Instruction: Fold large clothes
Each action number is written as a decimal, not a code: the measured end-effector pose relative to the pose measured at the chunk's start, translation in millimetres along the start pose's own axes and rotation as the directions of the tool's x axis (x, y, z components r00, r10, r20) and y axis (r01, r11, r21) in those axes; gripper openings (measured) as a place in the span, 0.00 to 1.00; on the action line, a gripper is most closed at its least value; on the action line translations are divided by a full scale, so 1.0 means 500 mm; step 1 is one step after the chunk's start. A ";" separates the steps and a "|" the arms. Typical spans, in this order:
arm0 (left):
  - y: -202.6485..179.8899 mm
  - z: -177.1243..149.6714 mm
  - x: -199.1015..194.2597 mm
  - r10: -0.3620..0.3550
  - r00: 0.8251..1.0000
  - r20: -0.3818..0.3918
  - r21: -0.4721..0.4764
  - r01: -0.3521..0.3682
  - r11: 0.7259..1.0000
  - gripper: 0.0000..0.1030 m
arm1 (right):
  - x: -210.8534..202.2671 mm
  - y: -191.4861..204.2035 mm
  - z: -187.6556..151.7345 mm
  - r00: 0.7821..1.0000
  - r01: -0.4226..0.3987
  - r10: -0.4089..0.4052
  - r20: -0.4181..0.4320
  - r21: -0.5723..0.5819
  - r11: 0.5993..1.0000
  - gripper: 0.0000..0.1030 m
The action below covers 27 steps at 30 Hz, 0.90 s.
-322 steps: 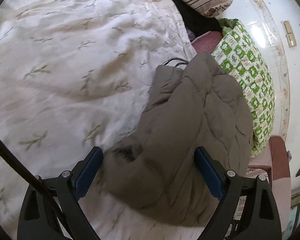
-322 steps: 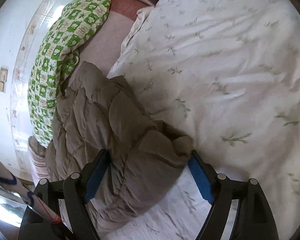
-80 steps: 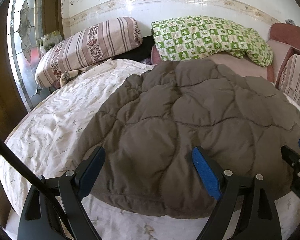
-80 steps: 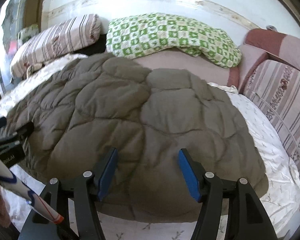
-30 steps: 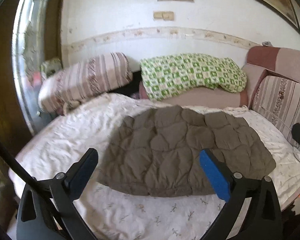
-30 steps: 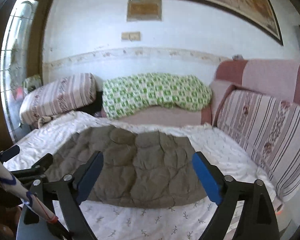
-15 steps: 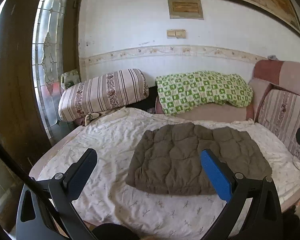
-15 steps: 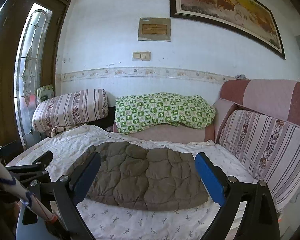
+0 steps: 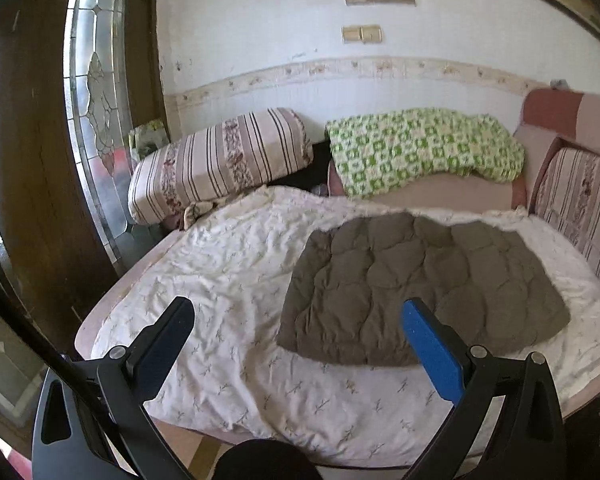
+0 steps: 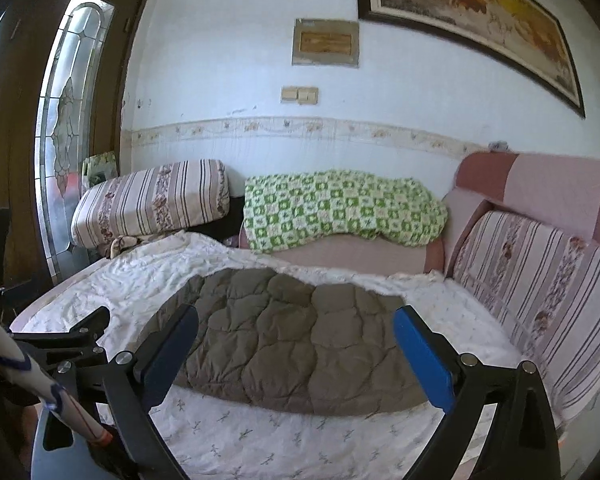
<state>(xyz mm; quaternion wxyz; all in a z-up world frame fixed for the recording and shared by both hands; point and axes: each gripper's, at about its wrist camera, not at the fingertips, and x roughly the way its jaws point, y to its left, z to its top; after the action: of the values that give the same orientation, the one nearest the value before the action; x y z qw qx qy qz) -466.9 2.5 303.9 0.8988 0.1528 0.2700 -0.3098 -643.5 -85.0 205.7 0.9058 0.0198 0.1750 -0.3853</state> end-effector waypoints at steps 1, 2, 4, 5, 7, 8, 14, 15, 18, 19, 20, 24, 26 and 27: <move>-0.001 -0.005 0.012 0.004 1.000 -0.009 0.004 -0.004 1.000 1.00 | 0.010 0.001 -0.005 1.000 -0.003 0.003 -0.014 -0.003 1.000 0.97; -0.002 -0.008 0.020 0.005 1.000 -0.016 0.005 -0.005 1.000 1.00 | 0.024 0.005 -0.012 0.999 -0.004 0.003 -0.035 -0.010 1.000 0.97; -0.003 -0.011 0.036 0.007 1.000 -0.030 0.006 -0.007 1.000 1.00 | 0.044 0.009 -0.021 0.998 -0.008 0.007 -0.061 -0.024 1.000 0.97; -0.005 -0.013 0.043 0.009 0.999 -0.036 0.004 -0.009 1.000 1.00 | 0.049 0.009 -0.023 0.998 -0.004 0.003 -0.062 -0.027 1.000 0.97; -0.009 -0.018 0.055 0.004 0.999 -0.044 0.009 -0.003 1.000 1.00 | 0.058 0.004 -0.029 0.998 0.013 -0.014 -0.066 -0.027 1.000 0.97; -0.012 -0.021 0.061 0.007 0.999 -0.047 0.017 -0.007 1.000 1.00 | 0.066 -0.001 -0.033 0.997 0.016 -0.017 -0.076 -0.021 1.000 0.97; -0.027 -0.033 0.088 0.013 0.997 -0.071 0.055 -0.010 0.998 1.00 | 0.094 -0.008 -0.047 0.994 0.017 -0.017 -0.112 0.000 1.000 0.97; -0.026 -0.034 0.089 0.011 0.997 -0.071 0.054 -0.008 0.999 1.00 | 0.095 -0.005 -0.046 0.993 0.016 -0.016 -0.113 -0.002 1.000 0.97; -0.023 -0.038 0.093 0.011 0.997 -0.074 0.050 -0.007 0.999 1.00 | 0.098 0.004 -0.046 0.993 0.007 -0.008 -0.114 -0.014 1.000 0.97; -0.021 -0.037 0.092 0.011 0.997 -0.074 0.049 -0.007 0.999 1.00 | 0.100 0.007 -0.046 0.993 0.003 -0.004 -0.114 -0.016 1.000 0.97; -0.020 -0.038 0.093 0.012 0.997 -0.075 0.047 -0.009 0.999 1.00 | 0.100 0.009 -0.046 0.993 -0.001 -0.001 -0.115 -0.018 1.000 0.97; -0.017 -0.040 0.098 0.019 0.997 -0.078 0.042 -0.016 0.999 1.00 | 0.104 0.013 -0.048 0.993 -0.006 0.004 -0.118 -0.017 1.000 0.97; -0.018 -0.042 0.101 0.024 0.996 -0.081 0.042 -0.020 0.999 1.00 | 0.107 0.014 -0.051 0.992 -0.004 0.003 -0.123 -0.014 1.000 0.97; -0.019 -0.043 0.103 0.024 0.996 -0.084 0.044 -0.020 0.999 1.00 | 0.108 0.013 -0.053 0.992 -0.005 0.004 -0.127 -0.013 1.000 0.97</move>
<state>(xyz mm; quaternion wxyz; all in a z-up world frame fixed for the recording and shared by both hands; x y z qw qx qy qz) -447.2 -19.5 255.6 0.8865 0.1879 0.2992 -0.2989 -612.2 -113.4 162.5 0.8939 0.0386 0.2347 -0.3800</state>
